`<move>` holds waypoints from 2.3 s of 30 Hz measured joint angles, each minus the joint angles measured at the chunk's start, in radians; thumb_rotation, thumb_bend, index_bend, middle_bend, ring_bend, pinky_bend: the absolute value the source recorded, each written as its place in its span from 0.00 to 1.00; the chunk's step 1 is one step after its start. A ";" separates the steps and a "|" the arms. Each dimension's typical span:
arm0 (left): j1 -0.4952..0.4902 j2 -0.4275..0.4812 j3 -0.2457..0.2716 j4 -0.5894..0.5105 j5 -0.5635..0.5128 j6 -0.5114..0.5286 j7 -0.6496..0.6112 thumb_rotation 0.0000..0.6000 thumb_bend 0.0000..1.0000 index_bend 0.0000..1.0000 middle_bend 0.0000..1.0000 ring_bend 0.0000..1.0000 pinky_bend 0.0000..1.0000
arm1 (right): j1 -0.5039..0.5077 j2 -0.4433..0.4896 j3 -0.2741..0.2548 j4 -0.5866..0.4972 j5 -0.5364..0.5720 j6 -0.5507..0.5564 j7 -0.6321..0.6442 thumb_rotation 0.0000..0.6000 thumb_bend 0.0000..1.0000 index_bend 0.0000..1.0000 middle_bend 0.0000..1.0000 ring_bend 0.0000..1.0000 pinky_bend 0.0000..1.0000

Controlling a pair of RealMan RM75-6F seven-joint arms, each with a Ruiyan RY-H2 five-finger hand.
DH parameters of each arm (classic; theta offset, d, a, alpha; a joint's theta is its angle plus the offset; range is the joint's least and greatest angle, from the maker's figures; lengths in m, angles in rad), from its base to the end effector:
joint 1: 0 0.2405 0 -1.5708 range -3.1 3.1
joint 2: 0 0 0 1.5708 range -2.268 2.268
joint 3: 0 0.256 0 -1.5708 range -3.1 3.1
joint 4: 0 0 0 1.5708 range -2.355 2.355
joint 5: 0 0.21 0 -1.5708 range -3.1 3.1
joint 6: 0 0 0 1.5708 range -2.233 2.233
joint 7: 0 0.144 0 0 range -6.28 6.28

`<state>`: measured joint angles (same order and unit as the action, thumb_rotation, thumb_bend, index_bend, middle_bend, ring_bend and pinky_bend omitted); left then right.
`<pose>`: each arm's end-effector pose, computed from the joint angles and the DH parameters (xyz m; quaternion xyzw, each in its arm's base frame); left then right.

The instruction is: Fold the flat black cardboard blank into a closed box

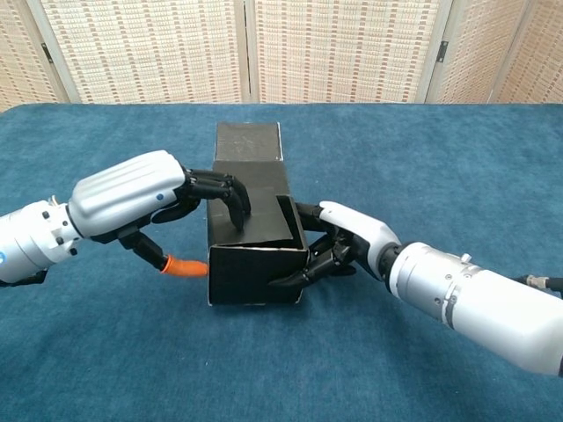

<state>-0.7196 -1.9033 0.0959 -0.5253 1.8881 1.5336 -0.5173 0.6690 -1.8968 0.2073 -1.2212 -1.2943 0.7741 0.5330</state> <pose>-0.1789 0.3190 -0.0471 -0.7918 -0.1775 -0.5441 0.2136 -0.1290 -0.2975 -0.1291 0.5515 -0.6923 0.4417 0.1463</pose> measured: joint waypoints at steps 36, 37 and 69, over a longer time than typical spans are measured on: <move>0.009 -0.068 0.094 0.195 -0.008 0.059 0.038 1.00 0.23 0.41 0.38 0.87 1.00 | 0.008 -0.002 -0.055 0.081 -0.091 0.039 0.074 1.00 0.27 0.43 0.51 0.80 1.00; 0.008 -0.066 0.096 0.193 -0.007 0.056 0.043 1.00 0.23 0.43 0.38 0.87 1.00 | 0.008 -0.002 -0.056 0.081 -0.091 0.039 0.075 1.00 0.27 0.43 0.51 0.80 1.00; -0.032 0.106 0.150 -0.073 0.026 -0.049 0.254 1.00 0.23 0.49 0.42 0.88 1.00 | -0.009 -0.005 -0.070 0.060 -0.087 0.071 0.046 1.00 0.27 0.43 0.51 0.80 1.00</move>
<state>-0.7515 -1.7970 0.2458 -0.5985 1.9137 1.4847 -0.2631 0.6599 -1.9020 0.1371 -1.1613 -1.3816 0.8448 0.5794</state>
